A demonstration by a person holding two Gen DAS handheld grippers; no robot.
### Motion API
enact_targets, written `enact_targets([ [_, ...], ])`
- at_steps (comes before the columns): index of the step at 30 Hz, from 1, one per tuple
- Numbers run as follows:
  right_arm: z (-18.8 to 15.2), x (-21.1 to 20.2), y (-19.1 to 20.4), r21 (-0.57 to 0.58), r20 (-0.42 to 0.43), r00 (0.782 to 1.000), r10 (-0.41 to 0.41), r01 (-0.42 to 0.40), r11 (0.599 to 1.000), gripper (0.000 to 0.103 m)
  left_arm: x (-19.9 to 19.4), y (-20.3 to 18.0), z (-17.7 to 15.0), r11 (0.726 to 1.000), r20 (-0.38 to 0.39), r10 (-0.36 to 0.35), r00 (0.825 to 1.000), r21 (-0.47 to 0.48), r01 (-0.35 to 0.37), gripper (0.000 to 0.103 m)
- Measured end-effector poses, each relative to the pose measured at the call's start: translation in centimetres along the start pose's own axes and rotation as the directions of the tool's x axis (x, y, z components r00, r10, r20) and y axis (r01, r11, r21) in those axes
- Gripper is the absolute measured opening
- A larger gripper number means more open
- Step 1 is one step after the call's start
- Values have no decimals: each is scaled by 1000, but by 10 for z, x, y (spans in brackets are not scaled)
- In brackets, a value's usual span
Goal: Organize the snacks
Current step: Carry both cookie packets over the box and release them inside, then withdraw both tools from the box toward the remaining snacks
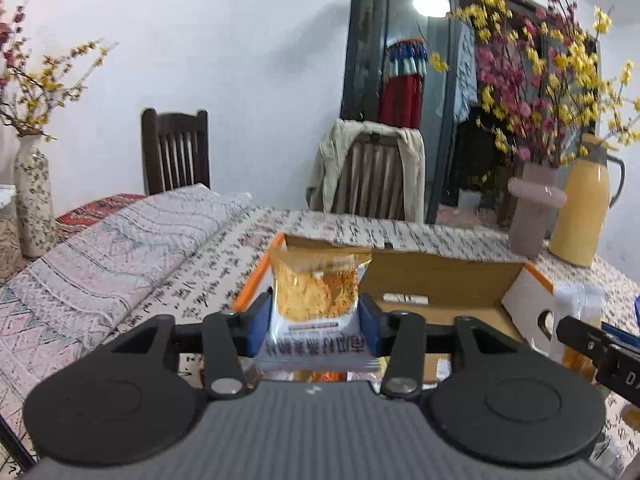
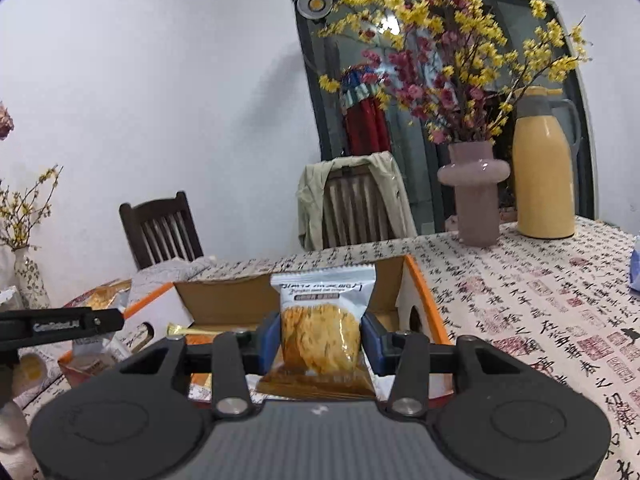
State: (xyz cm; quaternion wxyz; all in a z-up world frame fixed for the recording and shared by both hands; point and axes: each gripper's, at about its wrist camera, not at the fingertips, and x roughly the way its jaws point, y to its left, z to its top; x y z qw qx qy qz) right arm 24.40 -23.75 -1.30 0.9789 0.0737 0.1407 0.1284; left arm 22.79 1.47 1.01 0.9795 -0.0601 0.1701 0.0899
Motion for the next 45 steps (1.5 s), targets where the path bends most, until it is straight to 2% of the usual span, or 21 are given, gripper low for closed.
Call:
enact_targets([
  [1,0,-2,-1,8,8,1000,-2,2,1000,62,-2,0,0,1000,11,8,1000,-3,-8,81],
  [2,1,-4,-3,16,15,1000,-8,8,1000,70,-5,1,0,1000,31,22,999,-7,-22,98],
  [3,1,-5,-4,22,23,1000,-13,13,1000,89,-8,1,0,999,52,38,998,-11,-38,103],
  [4,1,-7,-6,29,34,999,-19,18,999,102,-12,1,0,999,73,48,996,-16,-47,103],
  [5,1,-9,-8,37,45,999,-21,19,999,103,-14,2,-1,999,82,47,996,-18,-46,103],
  [11,0,-11,-13,54,55,998,-29,26,998,103,-12,1,1,998,74,60,995,-24,-58,103],
  [14,2,-15,-13,63,72,997,-33,28,998,103,-26,2,7,997,83,76,994,-32,-73,103],
  [19,13,-49,-24,103,109,993,-43,31,994,103,-63,15,10,1000,79,20,997,-10,-19,103],
  [25,0,-82,-36,64,72,996,-46,41,997,103,-86,40,-10,1000,53,29,998,-13,-28,103],
  [33,-40,-91,-49,-3,-24,997,-72,71,997,103,-81,60,-48,998,-17,59,998,36,-58,103],
  [36,-48,-92,-51,-2,-23,998,-62,62,998,103,-76,63,-60,997,-19,66,998,38,-66,103],
  [38,-49,-95,-52,8,1,998,-57,57,998,103,-75,64,-61,997,-20,67,998,25,-67,103],
  [45,-49,-94,-58,41,-2,999,-34,34,999,103,-76,65,-63,998,1,68,998,6,-68,103],
])
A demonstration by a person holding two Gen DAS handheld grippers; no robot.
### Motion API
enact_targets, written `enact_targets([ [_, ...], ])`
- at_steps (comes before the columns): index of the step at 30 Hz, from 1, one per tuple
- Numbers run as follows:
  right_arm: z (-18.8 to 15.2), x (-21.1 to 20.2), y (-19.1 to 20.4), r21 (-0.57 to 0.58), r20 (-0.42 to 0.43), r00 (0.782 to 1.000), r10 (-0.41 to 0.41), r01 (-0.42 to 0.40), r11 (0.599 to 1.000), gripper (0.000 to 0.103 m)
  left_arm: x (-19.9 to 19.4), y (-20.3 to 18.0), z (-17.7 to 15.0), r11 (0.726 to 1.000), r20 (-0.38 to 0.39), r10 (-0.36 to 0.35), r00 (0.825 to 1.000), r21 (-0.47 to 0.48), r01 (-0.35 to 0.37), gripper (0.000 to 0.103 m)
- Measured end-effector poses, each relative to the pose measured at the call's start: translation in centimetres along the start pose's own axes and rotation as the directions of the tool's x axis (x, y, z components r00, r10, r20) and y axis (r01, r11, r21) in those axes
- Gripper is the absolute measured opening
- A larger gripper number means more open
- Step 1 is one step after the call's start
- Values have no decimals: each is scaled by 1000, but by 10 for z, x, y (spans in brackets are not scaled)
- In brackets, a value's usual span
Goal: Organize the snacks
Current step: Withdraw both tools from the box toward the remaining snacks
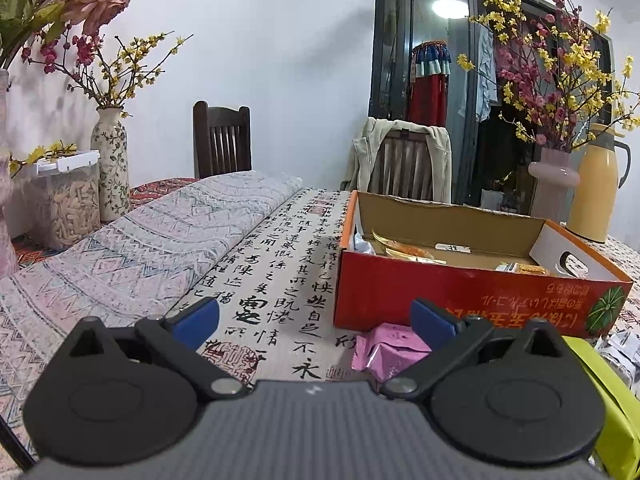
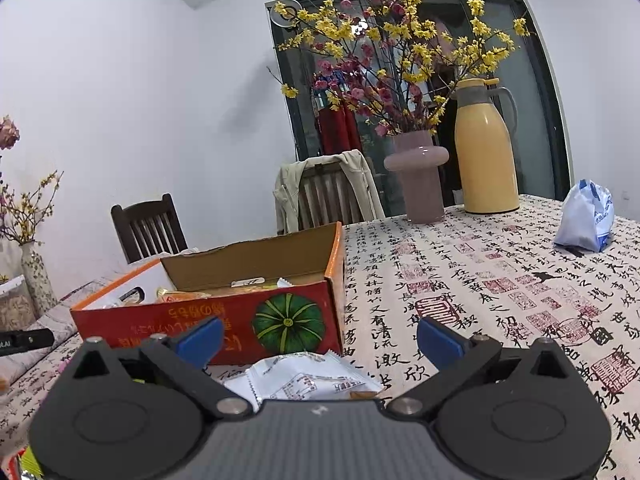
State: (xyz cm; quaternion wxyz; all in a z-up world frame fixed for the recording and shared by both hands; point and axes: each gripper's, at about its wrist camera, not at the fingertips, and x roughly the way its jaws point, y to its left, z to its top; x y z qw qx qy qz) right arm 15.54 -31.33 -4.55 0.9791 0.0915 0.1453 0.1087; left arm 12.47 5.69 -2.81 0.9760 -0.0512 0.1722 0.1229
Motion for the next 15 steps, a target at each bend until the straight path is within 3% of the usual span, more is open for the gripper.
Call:
enact_targets([
  [15,1,6,-1,18,-46,999,9,-8,1000,103,2,1,0,1000,-11,-13,1000,-9,13,103],
])
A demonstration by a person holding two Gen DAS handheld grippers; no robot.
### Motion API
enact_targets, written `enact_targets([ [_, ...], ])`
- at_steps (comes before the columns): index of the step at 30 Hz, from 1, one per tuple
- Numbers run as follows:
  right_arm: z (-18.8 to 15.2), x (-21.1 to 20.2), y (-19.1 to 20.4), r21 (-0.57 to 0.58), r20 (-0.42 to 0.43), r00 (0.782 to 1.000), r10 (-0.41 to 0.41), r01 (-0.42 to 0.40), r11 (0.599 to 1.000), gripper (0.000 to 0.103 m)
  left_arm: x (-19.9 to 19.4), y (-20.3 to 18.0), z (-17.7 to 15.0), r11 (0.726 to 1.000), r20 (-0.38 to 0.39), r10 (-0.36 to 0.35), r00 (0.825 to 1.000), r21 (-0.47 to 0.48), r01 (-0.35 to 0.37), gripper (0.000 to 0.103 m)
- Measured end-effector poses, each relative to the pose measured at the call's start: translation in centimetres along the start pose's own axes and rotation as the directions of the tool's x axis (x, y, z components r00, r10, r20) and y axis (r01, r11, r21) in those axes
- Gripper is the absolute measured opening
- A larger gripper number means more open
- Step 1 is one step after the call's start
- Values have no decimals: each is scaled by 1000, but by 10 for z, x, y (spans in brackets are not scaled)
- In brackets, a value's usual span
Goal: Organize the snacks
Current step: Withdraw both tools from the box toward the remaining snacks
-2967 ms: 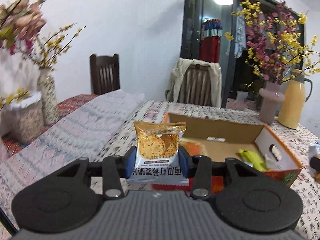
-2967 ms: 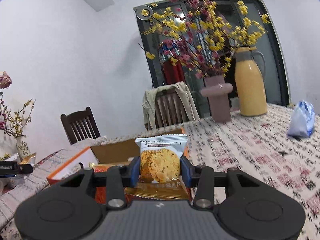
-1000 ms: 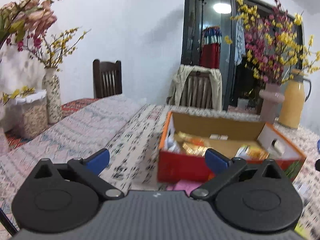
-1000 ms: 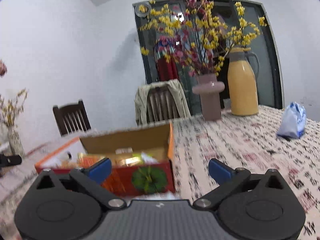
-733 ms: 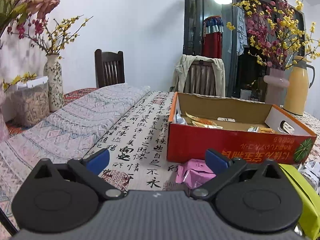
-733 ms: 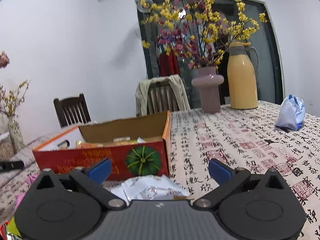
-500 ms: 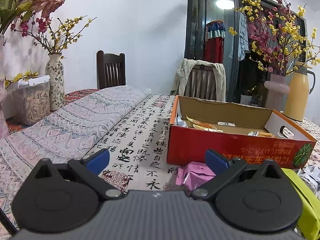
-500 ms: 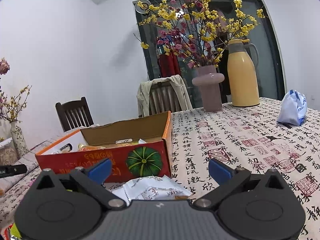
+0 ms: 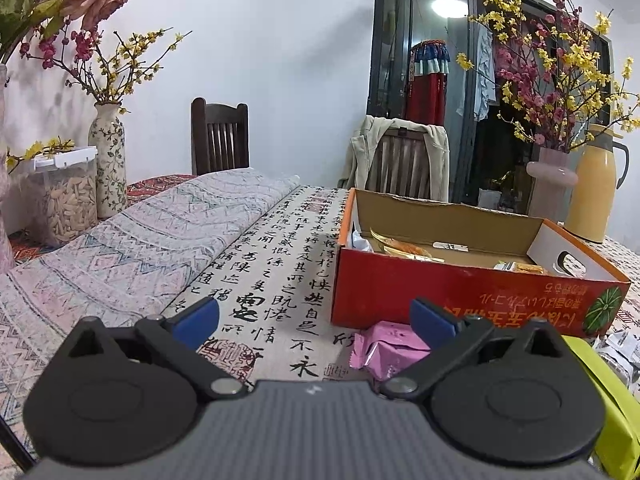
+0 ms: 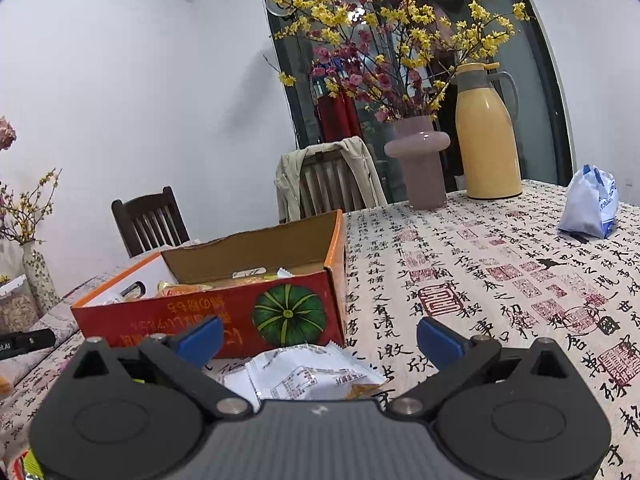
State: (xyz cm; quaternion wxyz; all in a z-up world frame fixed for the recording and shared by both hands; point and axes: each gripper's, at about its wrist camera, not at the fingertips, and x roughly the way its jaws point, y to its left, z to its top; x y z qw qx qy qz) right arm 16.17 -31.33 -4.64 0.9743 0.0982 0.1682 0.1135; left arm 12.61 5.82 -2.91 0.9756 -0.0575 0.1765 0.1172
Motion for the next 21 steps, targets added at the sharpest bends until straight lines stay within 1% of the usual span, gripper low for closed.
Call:
enact_targets([
  [4,2,4,8,-59,-41,999,-21,18,998,103,1,1,0,1000,-10,-9,1000,-7,9,103],
  [8,8,9,16,-138,-79,994,-74,63,988,103,1,3,0,1000,-10,-20,1000,-15,20,103],
  [10,13,15,12,-143,-107,990,-90,74,987,103,1,4,0,1000,-8,-22,1000,-18,22,103],
  [11,15,20,9,-137,-135,986,-96,77,988,103,0,4,0,1000,-7,-24,1000,-19,24,103],
  [15,19,39,-6,-106,-235,968,-83,59,993,103,0,5,0,999,-6,-26,1000,-23,26,103],
  [19,18,48,-9,-90,-275,961,-43,19,996,102,0,5,0,999,-6,-25,1000,-23,25,103],
  [21,18,51,-6,-104,-284,958,-39,9,995,101,0,5,0,999,-6,-25,1000,-22,25,103],
])
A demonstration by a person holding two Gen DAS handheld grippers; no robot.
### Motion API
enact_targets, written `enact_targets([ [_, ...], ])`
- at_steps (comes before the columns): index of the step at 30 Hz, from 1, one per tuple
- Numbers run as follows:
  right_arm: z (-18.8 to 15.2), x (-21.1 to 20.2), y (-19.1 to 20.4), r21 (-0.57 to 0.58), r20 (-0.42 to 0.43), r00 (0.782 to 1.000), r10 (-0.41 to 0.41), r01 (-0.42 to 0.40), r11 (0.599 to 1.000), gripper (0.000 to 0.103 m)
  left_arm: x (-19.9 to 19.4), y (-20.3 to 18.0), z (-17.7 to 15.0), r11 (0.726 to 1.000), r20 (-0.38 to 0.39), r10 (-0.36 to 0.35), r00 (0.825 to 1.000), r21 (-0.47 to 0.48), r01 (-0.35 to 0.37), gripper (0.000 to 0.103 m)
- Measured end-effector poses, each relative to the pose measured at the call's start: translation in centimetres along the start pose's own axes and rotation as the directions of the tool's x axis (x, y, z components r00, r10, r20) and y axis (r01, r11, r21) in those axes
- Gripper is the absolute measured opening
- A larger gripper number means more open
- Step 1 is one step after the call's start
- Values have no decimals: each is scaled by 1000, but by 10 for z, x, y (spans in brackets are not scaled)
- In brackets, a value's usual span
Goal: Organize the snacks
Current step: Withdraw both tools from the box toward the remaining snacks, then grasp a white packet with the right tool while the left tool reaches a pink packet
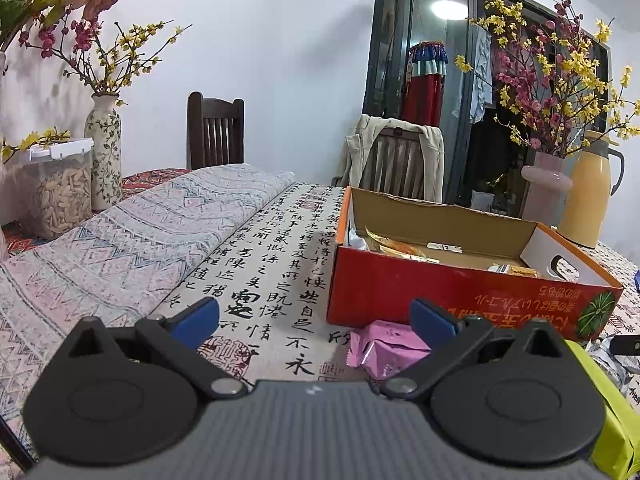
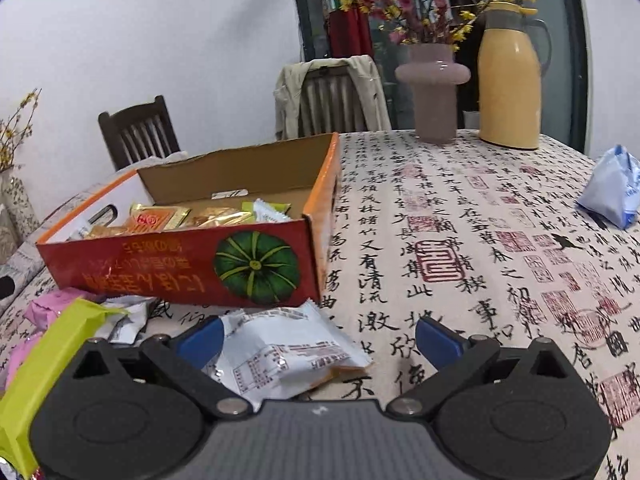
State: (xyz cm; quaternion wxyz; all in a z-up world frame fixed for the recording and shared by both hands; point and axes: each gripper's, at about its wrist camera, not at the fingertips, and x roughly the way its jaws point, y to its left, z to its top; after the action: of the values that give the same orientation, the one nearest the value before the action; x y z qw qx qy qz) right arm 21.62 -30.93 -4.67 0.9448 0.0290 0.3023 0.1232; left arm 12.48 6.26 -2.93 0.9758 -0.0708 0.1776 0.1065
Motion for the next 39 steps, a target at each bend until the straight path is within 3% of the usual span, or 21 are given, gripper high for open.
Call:
enact_targets([
  [3,2,6,-2,4,-11,1000,-7,7,1000,98,0,0,0,1000,0,0,1000,-1,0,103],
  [5,4,9,-6,24,-21,999,-25,26,999,87,0,0,0,1000,0,0,1000,-1,0,103],
  [8,6,15,-13,54,-34,999,-37,39,998,80,0,0,0,1000,1,-1,1000,-1,1,103],
  [16,2,18,2,-63,-56,993,-102,98,993,79,0,1,0,1000,3,-1,1000,-5,1,103],
  [22,3,19,2,-97,-61,994,-92,85,992,79,0,1,-1,1000,5,-2,1000,-7,2,103],
  [28,-1,12,6,-122,-43,996,-74,68,990,63,0,1,-1,1000,5,-2,1000,-7,2,103],
  [31,-4,8,5,-115,-29,997,-72,69,991,60,0,1,-1,1000,5,-1,1000,-8,1,103],
  [33,-6,6,4,-111,-22,998,-65,62,992,51,0,1,-1,1000,5,-1,1000,-8,1,103],
  [39,-11,-5,0,-70,22,997,-77,78,994,49,0,1,-1,1000,5,-2,1000,-8,2,103],
])
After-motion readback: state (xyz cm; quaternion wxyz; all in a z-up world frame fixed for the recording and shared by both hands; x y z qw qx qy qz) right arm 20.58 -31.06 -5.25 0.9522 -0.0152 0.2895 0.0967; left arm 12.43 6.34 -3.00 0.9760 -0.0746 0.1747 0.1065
